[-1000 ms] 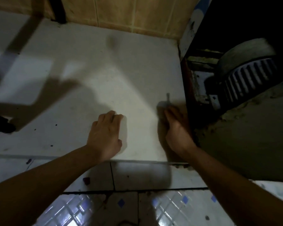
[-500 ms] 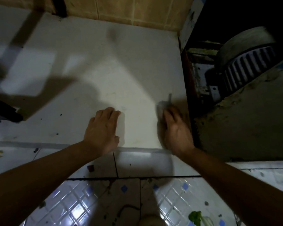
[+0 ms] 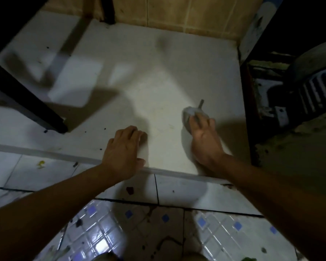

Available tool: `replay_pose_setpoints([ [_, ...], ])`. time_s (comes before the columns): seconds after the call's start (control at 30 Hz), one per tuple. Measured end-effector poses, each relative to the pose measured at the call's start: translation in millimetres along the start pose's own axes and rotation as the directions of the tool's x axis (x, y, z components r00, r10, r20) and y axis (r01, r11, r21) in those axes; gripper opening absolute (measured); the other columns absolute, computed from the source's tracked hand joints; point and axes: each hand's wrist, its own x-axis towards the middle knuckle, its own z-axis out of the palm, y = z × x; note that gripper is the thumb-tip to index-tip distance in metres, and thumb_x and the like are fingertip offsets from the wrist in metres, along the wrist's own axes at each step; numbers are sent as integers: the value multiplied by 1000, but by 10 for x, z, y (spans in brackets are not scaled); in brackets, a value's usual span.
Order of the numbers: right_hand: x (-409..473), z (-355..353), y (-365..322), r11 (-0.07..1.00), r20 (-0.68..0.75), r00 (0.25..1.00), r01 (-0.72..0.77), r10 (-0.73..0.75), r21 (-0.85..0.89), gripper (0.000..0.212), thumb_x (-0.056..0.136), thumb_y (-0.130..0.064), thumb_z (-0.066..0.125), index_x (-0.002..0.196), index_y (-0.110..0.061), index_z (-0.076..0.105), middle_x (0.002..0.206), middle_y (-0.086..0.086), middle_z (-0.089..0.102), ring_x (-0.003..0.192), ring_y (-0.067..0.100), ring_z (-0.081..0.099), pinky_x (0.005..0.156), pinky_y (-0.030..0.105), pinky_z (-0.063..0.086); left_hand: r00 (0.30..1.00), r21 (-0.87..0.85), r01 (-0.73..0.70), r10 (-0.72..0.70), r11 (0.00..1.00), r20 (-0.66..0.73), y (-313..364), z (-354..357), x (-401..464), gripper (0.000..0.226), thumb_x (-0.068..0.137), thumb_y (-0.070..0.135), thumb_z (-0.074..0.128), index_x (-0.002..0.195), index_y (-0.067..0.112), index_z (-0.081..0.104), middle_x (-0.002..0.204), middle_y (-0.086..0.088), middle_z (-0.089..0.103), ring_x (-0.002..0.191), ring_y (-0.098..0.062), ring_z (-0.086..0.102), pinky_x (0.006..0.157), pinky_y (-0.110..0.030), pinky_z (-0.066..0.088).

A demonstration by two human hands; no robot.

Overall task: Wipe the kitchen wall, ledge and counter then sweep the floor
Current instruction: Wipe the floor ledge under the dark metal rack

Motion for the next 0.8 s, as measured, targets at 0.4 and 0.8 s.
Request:
replay_pose_setpoints([
  [0.4,156,135,-165,996,-107,991,83,-78,44,69,71,6,47,139,-5,41,146,15,35,114,37,37,92,46,45,990,-26,144,-144,989,-9,-344,-118,-78,71,81,30,66,141,16,30,148,-4,24,133,-26,25,106,-38,31],
  [0.8,474,313,-583,964,-87,963,261,-256,52,57,85,-3,41,142,-11,41,149,11,34,117,33,35,95,44,41,972,-45,237,-236,971,12,-595,-152,-176,72,84,33,63,144,17,25,151,-2,20,135,-24,23,107,-38,28],
])
